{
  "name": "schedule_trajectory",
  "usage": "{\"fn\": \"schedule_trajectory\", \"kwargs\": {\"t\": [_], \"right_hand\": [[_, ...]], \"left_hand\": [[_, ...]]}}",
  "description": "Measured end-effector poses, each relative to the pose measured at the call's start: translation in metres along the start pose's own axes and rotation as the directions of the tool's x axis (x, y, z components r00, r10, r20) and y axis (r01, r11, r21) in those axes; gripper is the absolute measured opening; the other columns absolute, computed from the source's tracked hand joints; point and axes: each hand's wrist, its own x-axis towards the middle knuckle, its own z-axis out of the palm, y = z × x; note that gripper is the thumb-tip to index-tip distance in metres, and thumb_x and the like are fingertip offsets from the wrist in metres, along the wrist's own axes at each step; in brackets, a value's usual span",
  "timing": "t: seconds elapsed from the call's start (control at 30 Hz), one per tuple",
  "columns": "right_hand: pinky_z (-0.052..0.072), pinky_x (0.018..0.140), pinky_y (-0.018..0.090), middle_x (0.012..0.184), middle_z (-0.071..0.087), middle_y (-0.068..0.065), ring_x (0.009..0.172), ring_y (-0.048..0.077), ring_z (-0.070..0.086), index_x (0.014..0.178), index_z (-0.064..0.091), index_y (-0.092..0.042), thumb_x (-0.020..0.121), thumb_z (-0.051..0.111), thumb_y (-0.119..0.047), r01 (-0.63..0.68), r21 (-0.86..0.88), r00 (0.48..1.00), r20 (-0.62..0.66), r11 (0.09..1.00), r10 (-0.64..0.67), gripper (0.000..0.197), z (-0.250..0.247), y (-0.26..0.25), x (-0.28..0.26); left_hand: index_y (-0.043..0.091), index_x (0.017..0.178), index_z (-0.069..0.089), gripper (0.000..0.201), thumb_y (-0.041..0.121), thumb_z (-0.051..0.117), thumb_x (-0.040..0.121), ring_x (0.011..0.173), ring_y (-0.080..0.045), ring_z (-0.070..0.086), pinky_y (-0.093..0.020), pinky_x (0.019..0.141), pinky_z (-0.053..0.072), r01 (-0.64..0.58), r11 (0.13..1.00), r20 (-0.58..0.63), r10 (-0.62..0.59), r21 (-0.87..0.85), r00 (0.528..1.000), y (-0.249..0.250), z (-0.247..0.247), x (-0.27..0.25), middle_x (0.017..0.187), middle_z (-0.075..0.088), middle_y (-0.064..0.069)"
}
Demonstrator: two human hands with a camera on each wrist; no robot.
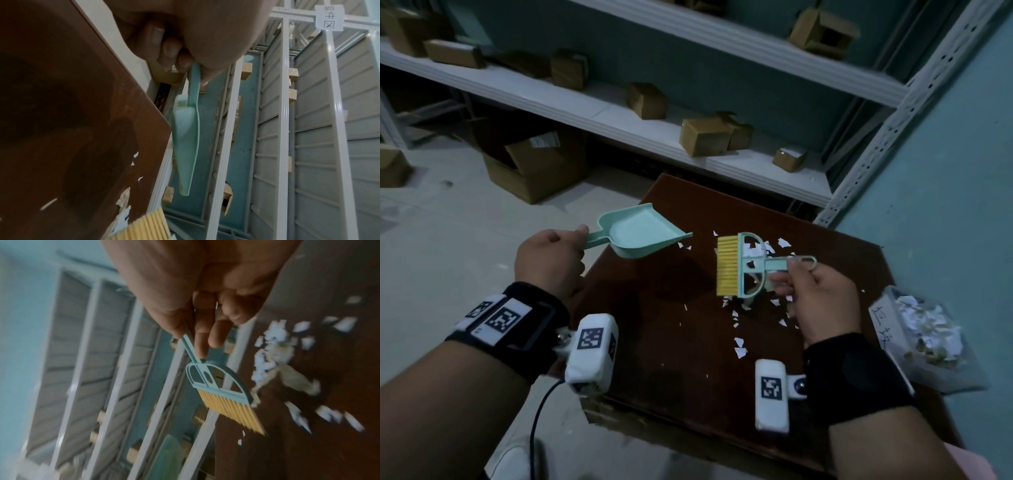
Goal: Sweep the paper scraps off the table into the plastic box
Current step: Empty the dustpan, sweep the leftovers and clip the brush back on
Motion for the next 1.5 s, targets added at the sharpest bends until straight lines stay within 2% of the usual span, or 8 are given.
{"fn": "schedule_trajectory", "kwargs": {"t": [0.13, 0.3, 0.4, 0.8, 0.93, 1.03, 1.23, 1.5], "right_hand": [[0.064, 0.068, 0.042, 0.081, 0.077, -0.003, 0.072, 0.014, 0.075, 0.088, 0.076, -0.020, 0.102, 0.059, -0.034, 0.276, -0.306, 0.959, 0.153, 0.911, -0.240, 0.026, 0.029, -0.046, 0.046], [0.044, 0.071, 0.034, 0.081, 0.063, 0.006, 0.090, 0.033, 0.066, 0.085, 0.064, -0.013, 0.102, 0.054, -0.031, 0.459, -0.797, 0.888, 0.406, 0.391, -0.215, 0.027, 0.076, -0.063, 0.125], [0.047, 0.077, 0.034, 0.098, 0.067, 0.010, 0.102, 0.033, 0.066, 0.104, 0.069, -0.013, 0.104, 0.052, -0.029, 0.493, -0.833, 0.870, 0.478, 0.252, -0.121, 0.023, 0.096, -0.056, 0.140], [0.053, 0.090, 0.032, 0.107, 0.073, -0.009, 0.097, 0.011, 0.064, 0.127, 0.070, -0.033, 0.102, 0.058, -0.031, 0.752, -0.551, 0.630, 0.762, 0.363, -0.148, 0.028, 0.077, -0.033, 0.048], [0.052, 0.096, 0.027, 0.118, 0.071, -0.014, 0.104, 0.003, 0.063, 0.134, 0.066, -0.035, 0.103, 0.058, -0.032, 0.824, -0.454, 0.520, 0.844, 0.338, -0.134, 0.033, 0.041, -0.034, 0.018], [0.047, 0.086, 0.020, 0.114, 0.071, -0.012, 0.096, 0.002, 0.062, 0.134, 0.067, -0.032, 0.104, 0.057, -0.028, 0.809, -0.493, 0.566, 0.800, 0.320, -0.199, 0.032, 0.021, -0.042, 0.026], [0.039, 0.066, 0.023, 0.088, 0.067, -0.004, 0.074, 0.010, 0.055, 0.123, 0.074, -0.022, 0.104, 0.057, -0.028, 0.536, -0.725, 0.841, 0.416, 0.432, -0.345, 0.026, -0.003, -0.035, 0.110], [0.050, 0.086, 0.035, 0.113, 0.074, 0.018, 0.103, 0.036, 0.066, 0.121, 0.075, -0.010, 0.104, 0.056, -0.029, 0.300, -0.905, 0.947, 0.245, 0.303, -0.207, 0.031, -0.019, 0.004, 0.193]], "left_hand": [[0.014, 0.073, 0.060, 0.029, 0.032, 0.075, 0.089, 0.042, -0.017, 0.037, -0.025, 0.042, 0.030, 0.049, 0.994, 0.017, -0.047, -0.094, 0.999, 0.007, 0.003, 0.003, 0.062, 0.048, -0.005], [0.015, 0.077, 0.054, 0.027, 0.026, 0.069, 0.095, 0.034, -0.013, 0.029, -0.020, 0.038, 0.024, 0.134, 0.971, 0.075, -0.121, -0.200, 0.990, 0.012, 0.005, 0.004, 0.047, 0.037, 0.004], [0.016, 0.077, 0.050, 0.027, 0.025, 0.066, 0.097, 0.035, -0.012, 0.027, -0.020, 0.039, 0.022, 0.160, 0.961, 0.118, -0.136, -0.226, 0.984, 0.015, 0.006, 0.002, 0.044, 0.034, 0.006], [0.022, 0.081, 0.054, 0.023, 0.031, 0.066, 0.098, 0.052, -0.018, 0.047, -0.019, 0.031, 0.041, 0.126, 0.990, 0.063, -0.122, -0.064, 0.991, 0.015, -0.002, 0.009, 0.066, 0.051, 0.000], [0.014, 0.080, 0.054, 0.025, 0.025, 0.068, 0.097, 0.035, -0.013, 0.036, -0.021, 0.032, 0.029, 0.145, 0.971, 0.065, -0.135, -0.188, 0.989, 0.021, 0.004, -0.005, 0.051, 0.041, 0.001], [0.012, 0.081, 0.055, 0.024, 0.026, 0.068, 0.097, 0.034, -0.011, 0.034, -0.021, 0.036, 0.028, 0.114, 0.979, 0.078, -0.103, -0.167, 0.992, 0.021, 0.013, -0.017, 0.057, 0.040, -0.001], [0.013, 0.075, 0.059, 0.029, 0.030, 0.070, 0.096, 0.041, -0.018, 0.039, -0.026, 0.035, 0.031, 0.078, 0.995, 0.119, -0.071, -0.055, 0.990, 0.011, 0.025, -0.019, 0.055, 0.045, -0.003], [0.012, 0.074, 0.065, 0.031, 0.035, 0.073, 0.092, 0.049, -0.024, 0.044, -0.028, 0.047, 0.035, 0.040, 0.997, 0.090, -0.046, 0.064, 0.995, -0.014, 0.038, -0.015, 0.058, 0.049, -0.009]]}}
